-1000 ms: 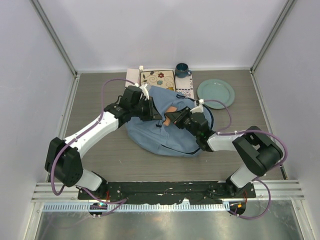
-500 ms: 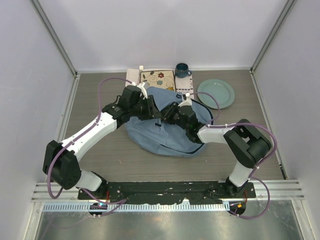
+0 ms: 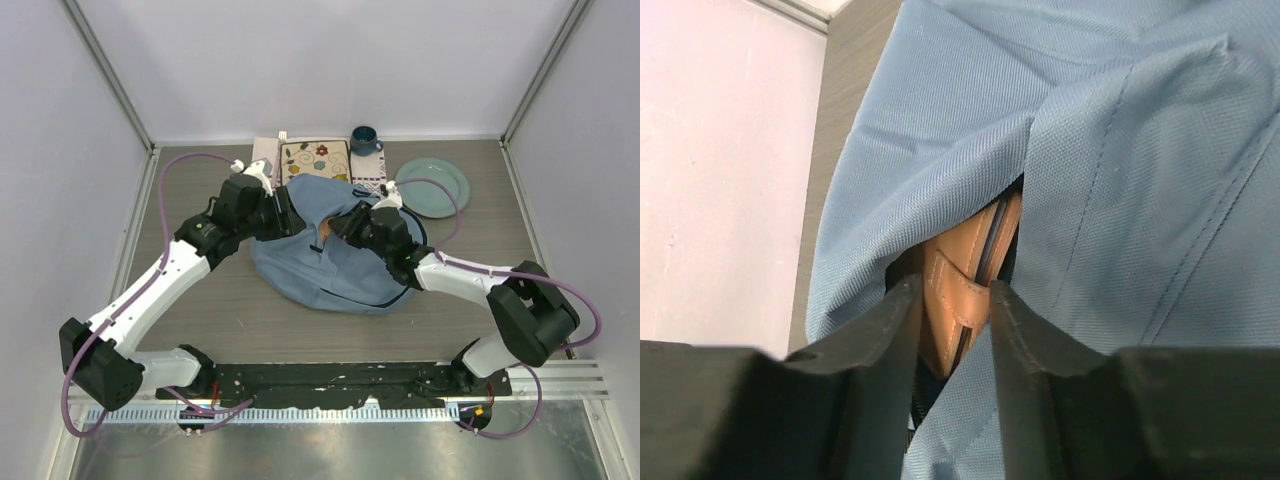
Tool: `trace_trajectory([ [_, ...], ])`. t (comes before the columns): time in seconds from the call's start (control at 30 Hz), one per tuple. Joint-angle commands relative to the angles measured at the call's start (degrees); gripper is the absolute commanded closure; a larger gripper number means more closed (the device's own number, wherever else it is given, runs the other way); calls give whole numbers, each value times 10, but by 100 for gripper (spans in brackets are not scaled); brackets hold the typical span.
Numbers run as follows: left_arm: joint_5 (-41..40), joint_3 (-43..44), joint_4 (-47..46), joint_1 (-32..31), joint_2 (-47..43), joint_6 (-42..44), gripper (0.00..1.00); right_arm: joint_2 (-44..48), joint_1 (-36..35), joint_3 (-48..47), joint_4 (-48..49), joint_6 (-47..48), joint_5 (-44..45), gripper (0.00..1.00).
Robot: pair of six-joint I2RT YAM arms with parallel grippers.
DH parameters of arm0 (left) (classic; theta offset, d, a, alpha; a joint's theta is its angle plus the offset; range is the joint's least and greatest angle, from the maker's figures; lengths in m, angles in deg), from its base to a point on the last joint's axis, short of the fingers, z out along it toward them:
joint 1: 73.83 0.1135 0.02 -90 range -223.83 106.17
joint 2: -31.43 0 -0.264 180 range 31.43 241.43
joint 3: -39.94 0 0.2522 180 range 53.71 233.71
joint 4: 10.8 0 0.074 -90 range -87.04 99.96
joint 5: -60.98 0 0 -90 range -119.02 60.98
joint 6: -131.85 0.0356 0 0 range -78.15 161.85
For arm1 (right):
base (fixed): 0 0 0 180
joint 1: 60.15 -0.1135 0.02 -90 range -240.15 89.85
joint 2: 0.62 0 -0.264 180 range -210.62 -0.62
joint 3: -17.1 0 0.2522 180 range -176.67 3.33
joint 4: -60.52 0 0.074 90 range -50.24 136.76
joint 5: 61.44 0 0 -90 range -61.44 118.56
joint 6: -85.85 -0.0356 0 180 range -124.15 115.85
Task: Pack the student bag
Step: Place the personal item in the student bag.
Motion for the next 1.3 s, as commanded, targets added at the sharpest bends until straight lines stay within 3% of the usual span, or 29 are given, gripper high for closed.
trace_trajectory([
  [0.0,-22,-3,14,2,-12,11,42,15,8,0,-24,9,10,69],
  [0.07,-22,-1,14,2,-11,12,42,3,9,-1,-13,2,-1,84],
  [0.17,-21,1,17,2,-10,14,41,-22,9,-17,-5,-4,-20,92],
  [0.5,-11,-18,11,2,-13,3,41,-139,5,-119,86,-13,-135,94],
  [0.63,-6,-50,-5,2,-18,-23,38,-132,2,-129,87,18,-163,86],
  [0.7,-11,-74,-6,2,-28,-45,37,-104,4,-113,17,60,-127,79],
  [0.77,-21,-94,-8,2,-38,-67,34,-54,10,-101,-91,82,-32,65],
  [0.87,-22,-156,-39,2,-72,-104,31,21,24,-47,-140,121,22,51],
  [0.97,-22,-198,-85,2,-97,-133,28,76,37,-38,-173,149,55,47],
  [1.03,-22,-212,-101,2,-96,-155,28,86,47,-47,-202,162,75,39],
  [1.27,-58,-252,-199,2,-82,-206,22,20,98,-140,-239,165,26,36],
])
